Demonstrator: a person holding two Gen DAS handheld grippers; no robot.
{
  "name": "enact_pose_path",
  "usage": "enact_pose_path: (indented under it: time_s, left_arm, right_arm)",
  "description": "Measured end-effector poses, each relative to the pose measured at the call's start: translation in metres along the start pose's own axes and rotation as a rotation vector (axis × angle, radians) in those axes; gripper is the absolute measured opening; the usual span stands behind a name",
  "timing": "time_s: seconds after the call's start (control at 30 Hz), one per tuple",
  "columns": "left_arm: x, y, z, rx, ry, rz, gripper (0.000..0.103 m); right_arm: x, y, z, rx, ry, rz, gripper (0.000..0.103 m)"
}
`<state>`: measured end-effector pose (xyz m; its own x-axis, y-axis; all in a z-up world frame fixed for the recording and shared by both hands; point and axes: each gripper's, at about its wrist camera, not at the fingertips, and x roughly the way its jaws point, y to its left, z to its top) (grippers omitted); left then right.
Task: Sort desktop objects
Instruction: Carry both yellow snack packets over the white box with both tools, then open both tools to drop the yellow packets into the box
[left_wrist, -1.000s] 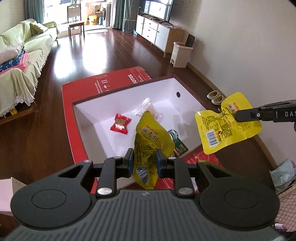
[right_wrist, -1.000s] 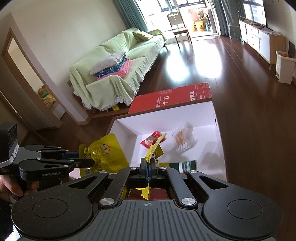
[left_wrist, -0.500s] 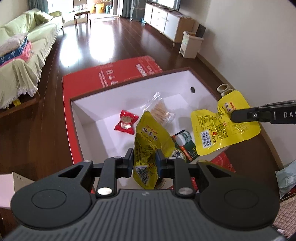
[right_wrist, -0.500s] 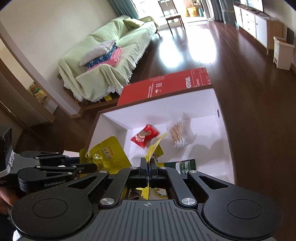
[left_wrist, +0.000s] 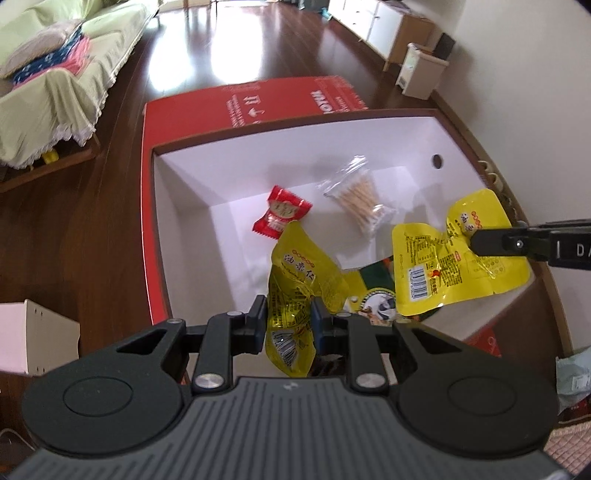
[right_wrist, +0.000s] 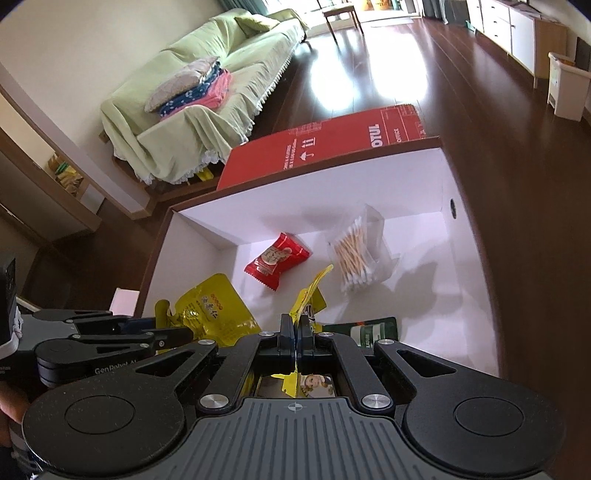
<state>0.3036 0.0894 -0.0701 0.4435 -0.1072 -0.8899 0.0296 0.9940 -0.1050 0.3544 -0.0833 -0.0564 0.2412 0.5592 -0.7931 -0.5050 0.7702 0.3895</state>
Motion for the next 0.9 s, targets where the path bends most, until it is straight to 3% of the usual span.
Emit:
enact_pose_path:
  time_s: [0.63, 0.9]
  left_arm:
    - [0.054, 0.017, 0.015, -0.108, 0.085, 0.045, 0.02]
    - [0.071, 0.021, 0.022, -0.169, 0.1, 0.066, 0.021]
  right_arm:
    - [0.058, -0.016, 0.02, 0.165, -0.014, -0.064, 0.0]
    - [0.081, -0.02, 0.023, 0.291, -0.043, -0.071, 0.0]
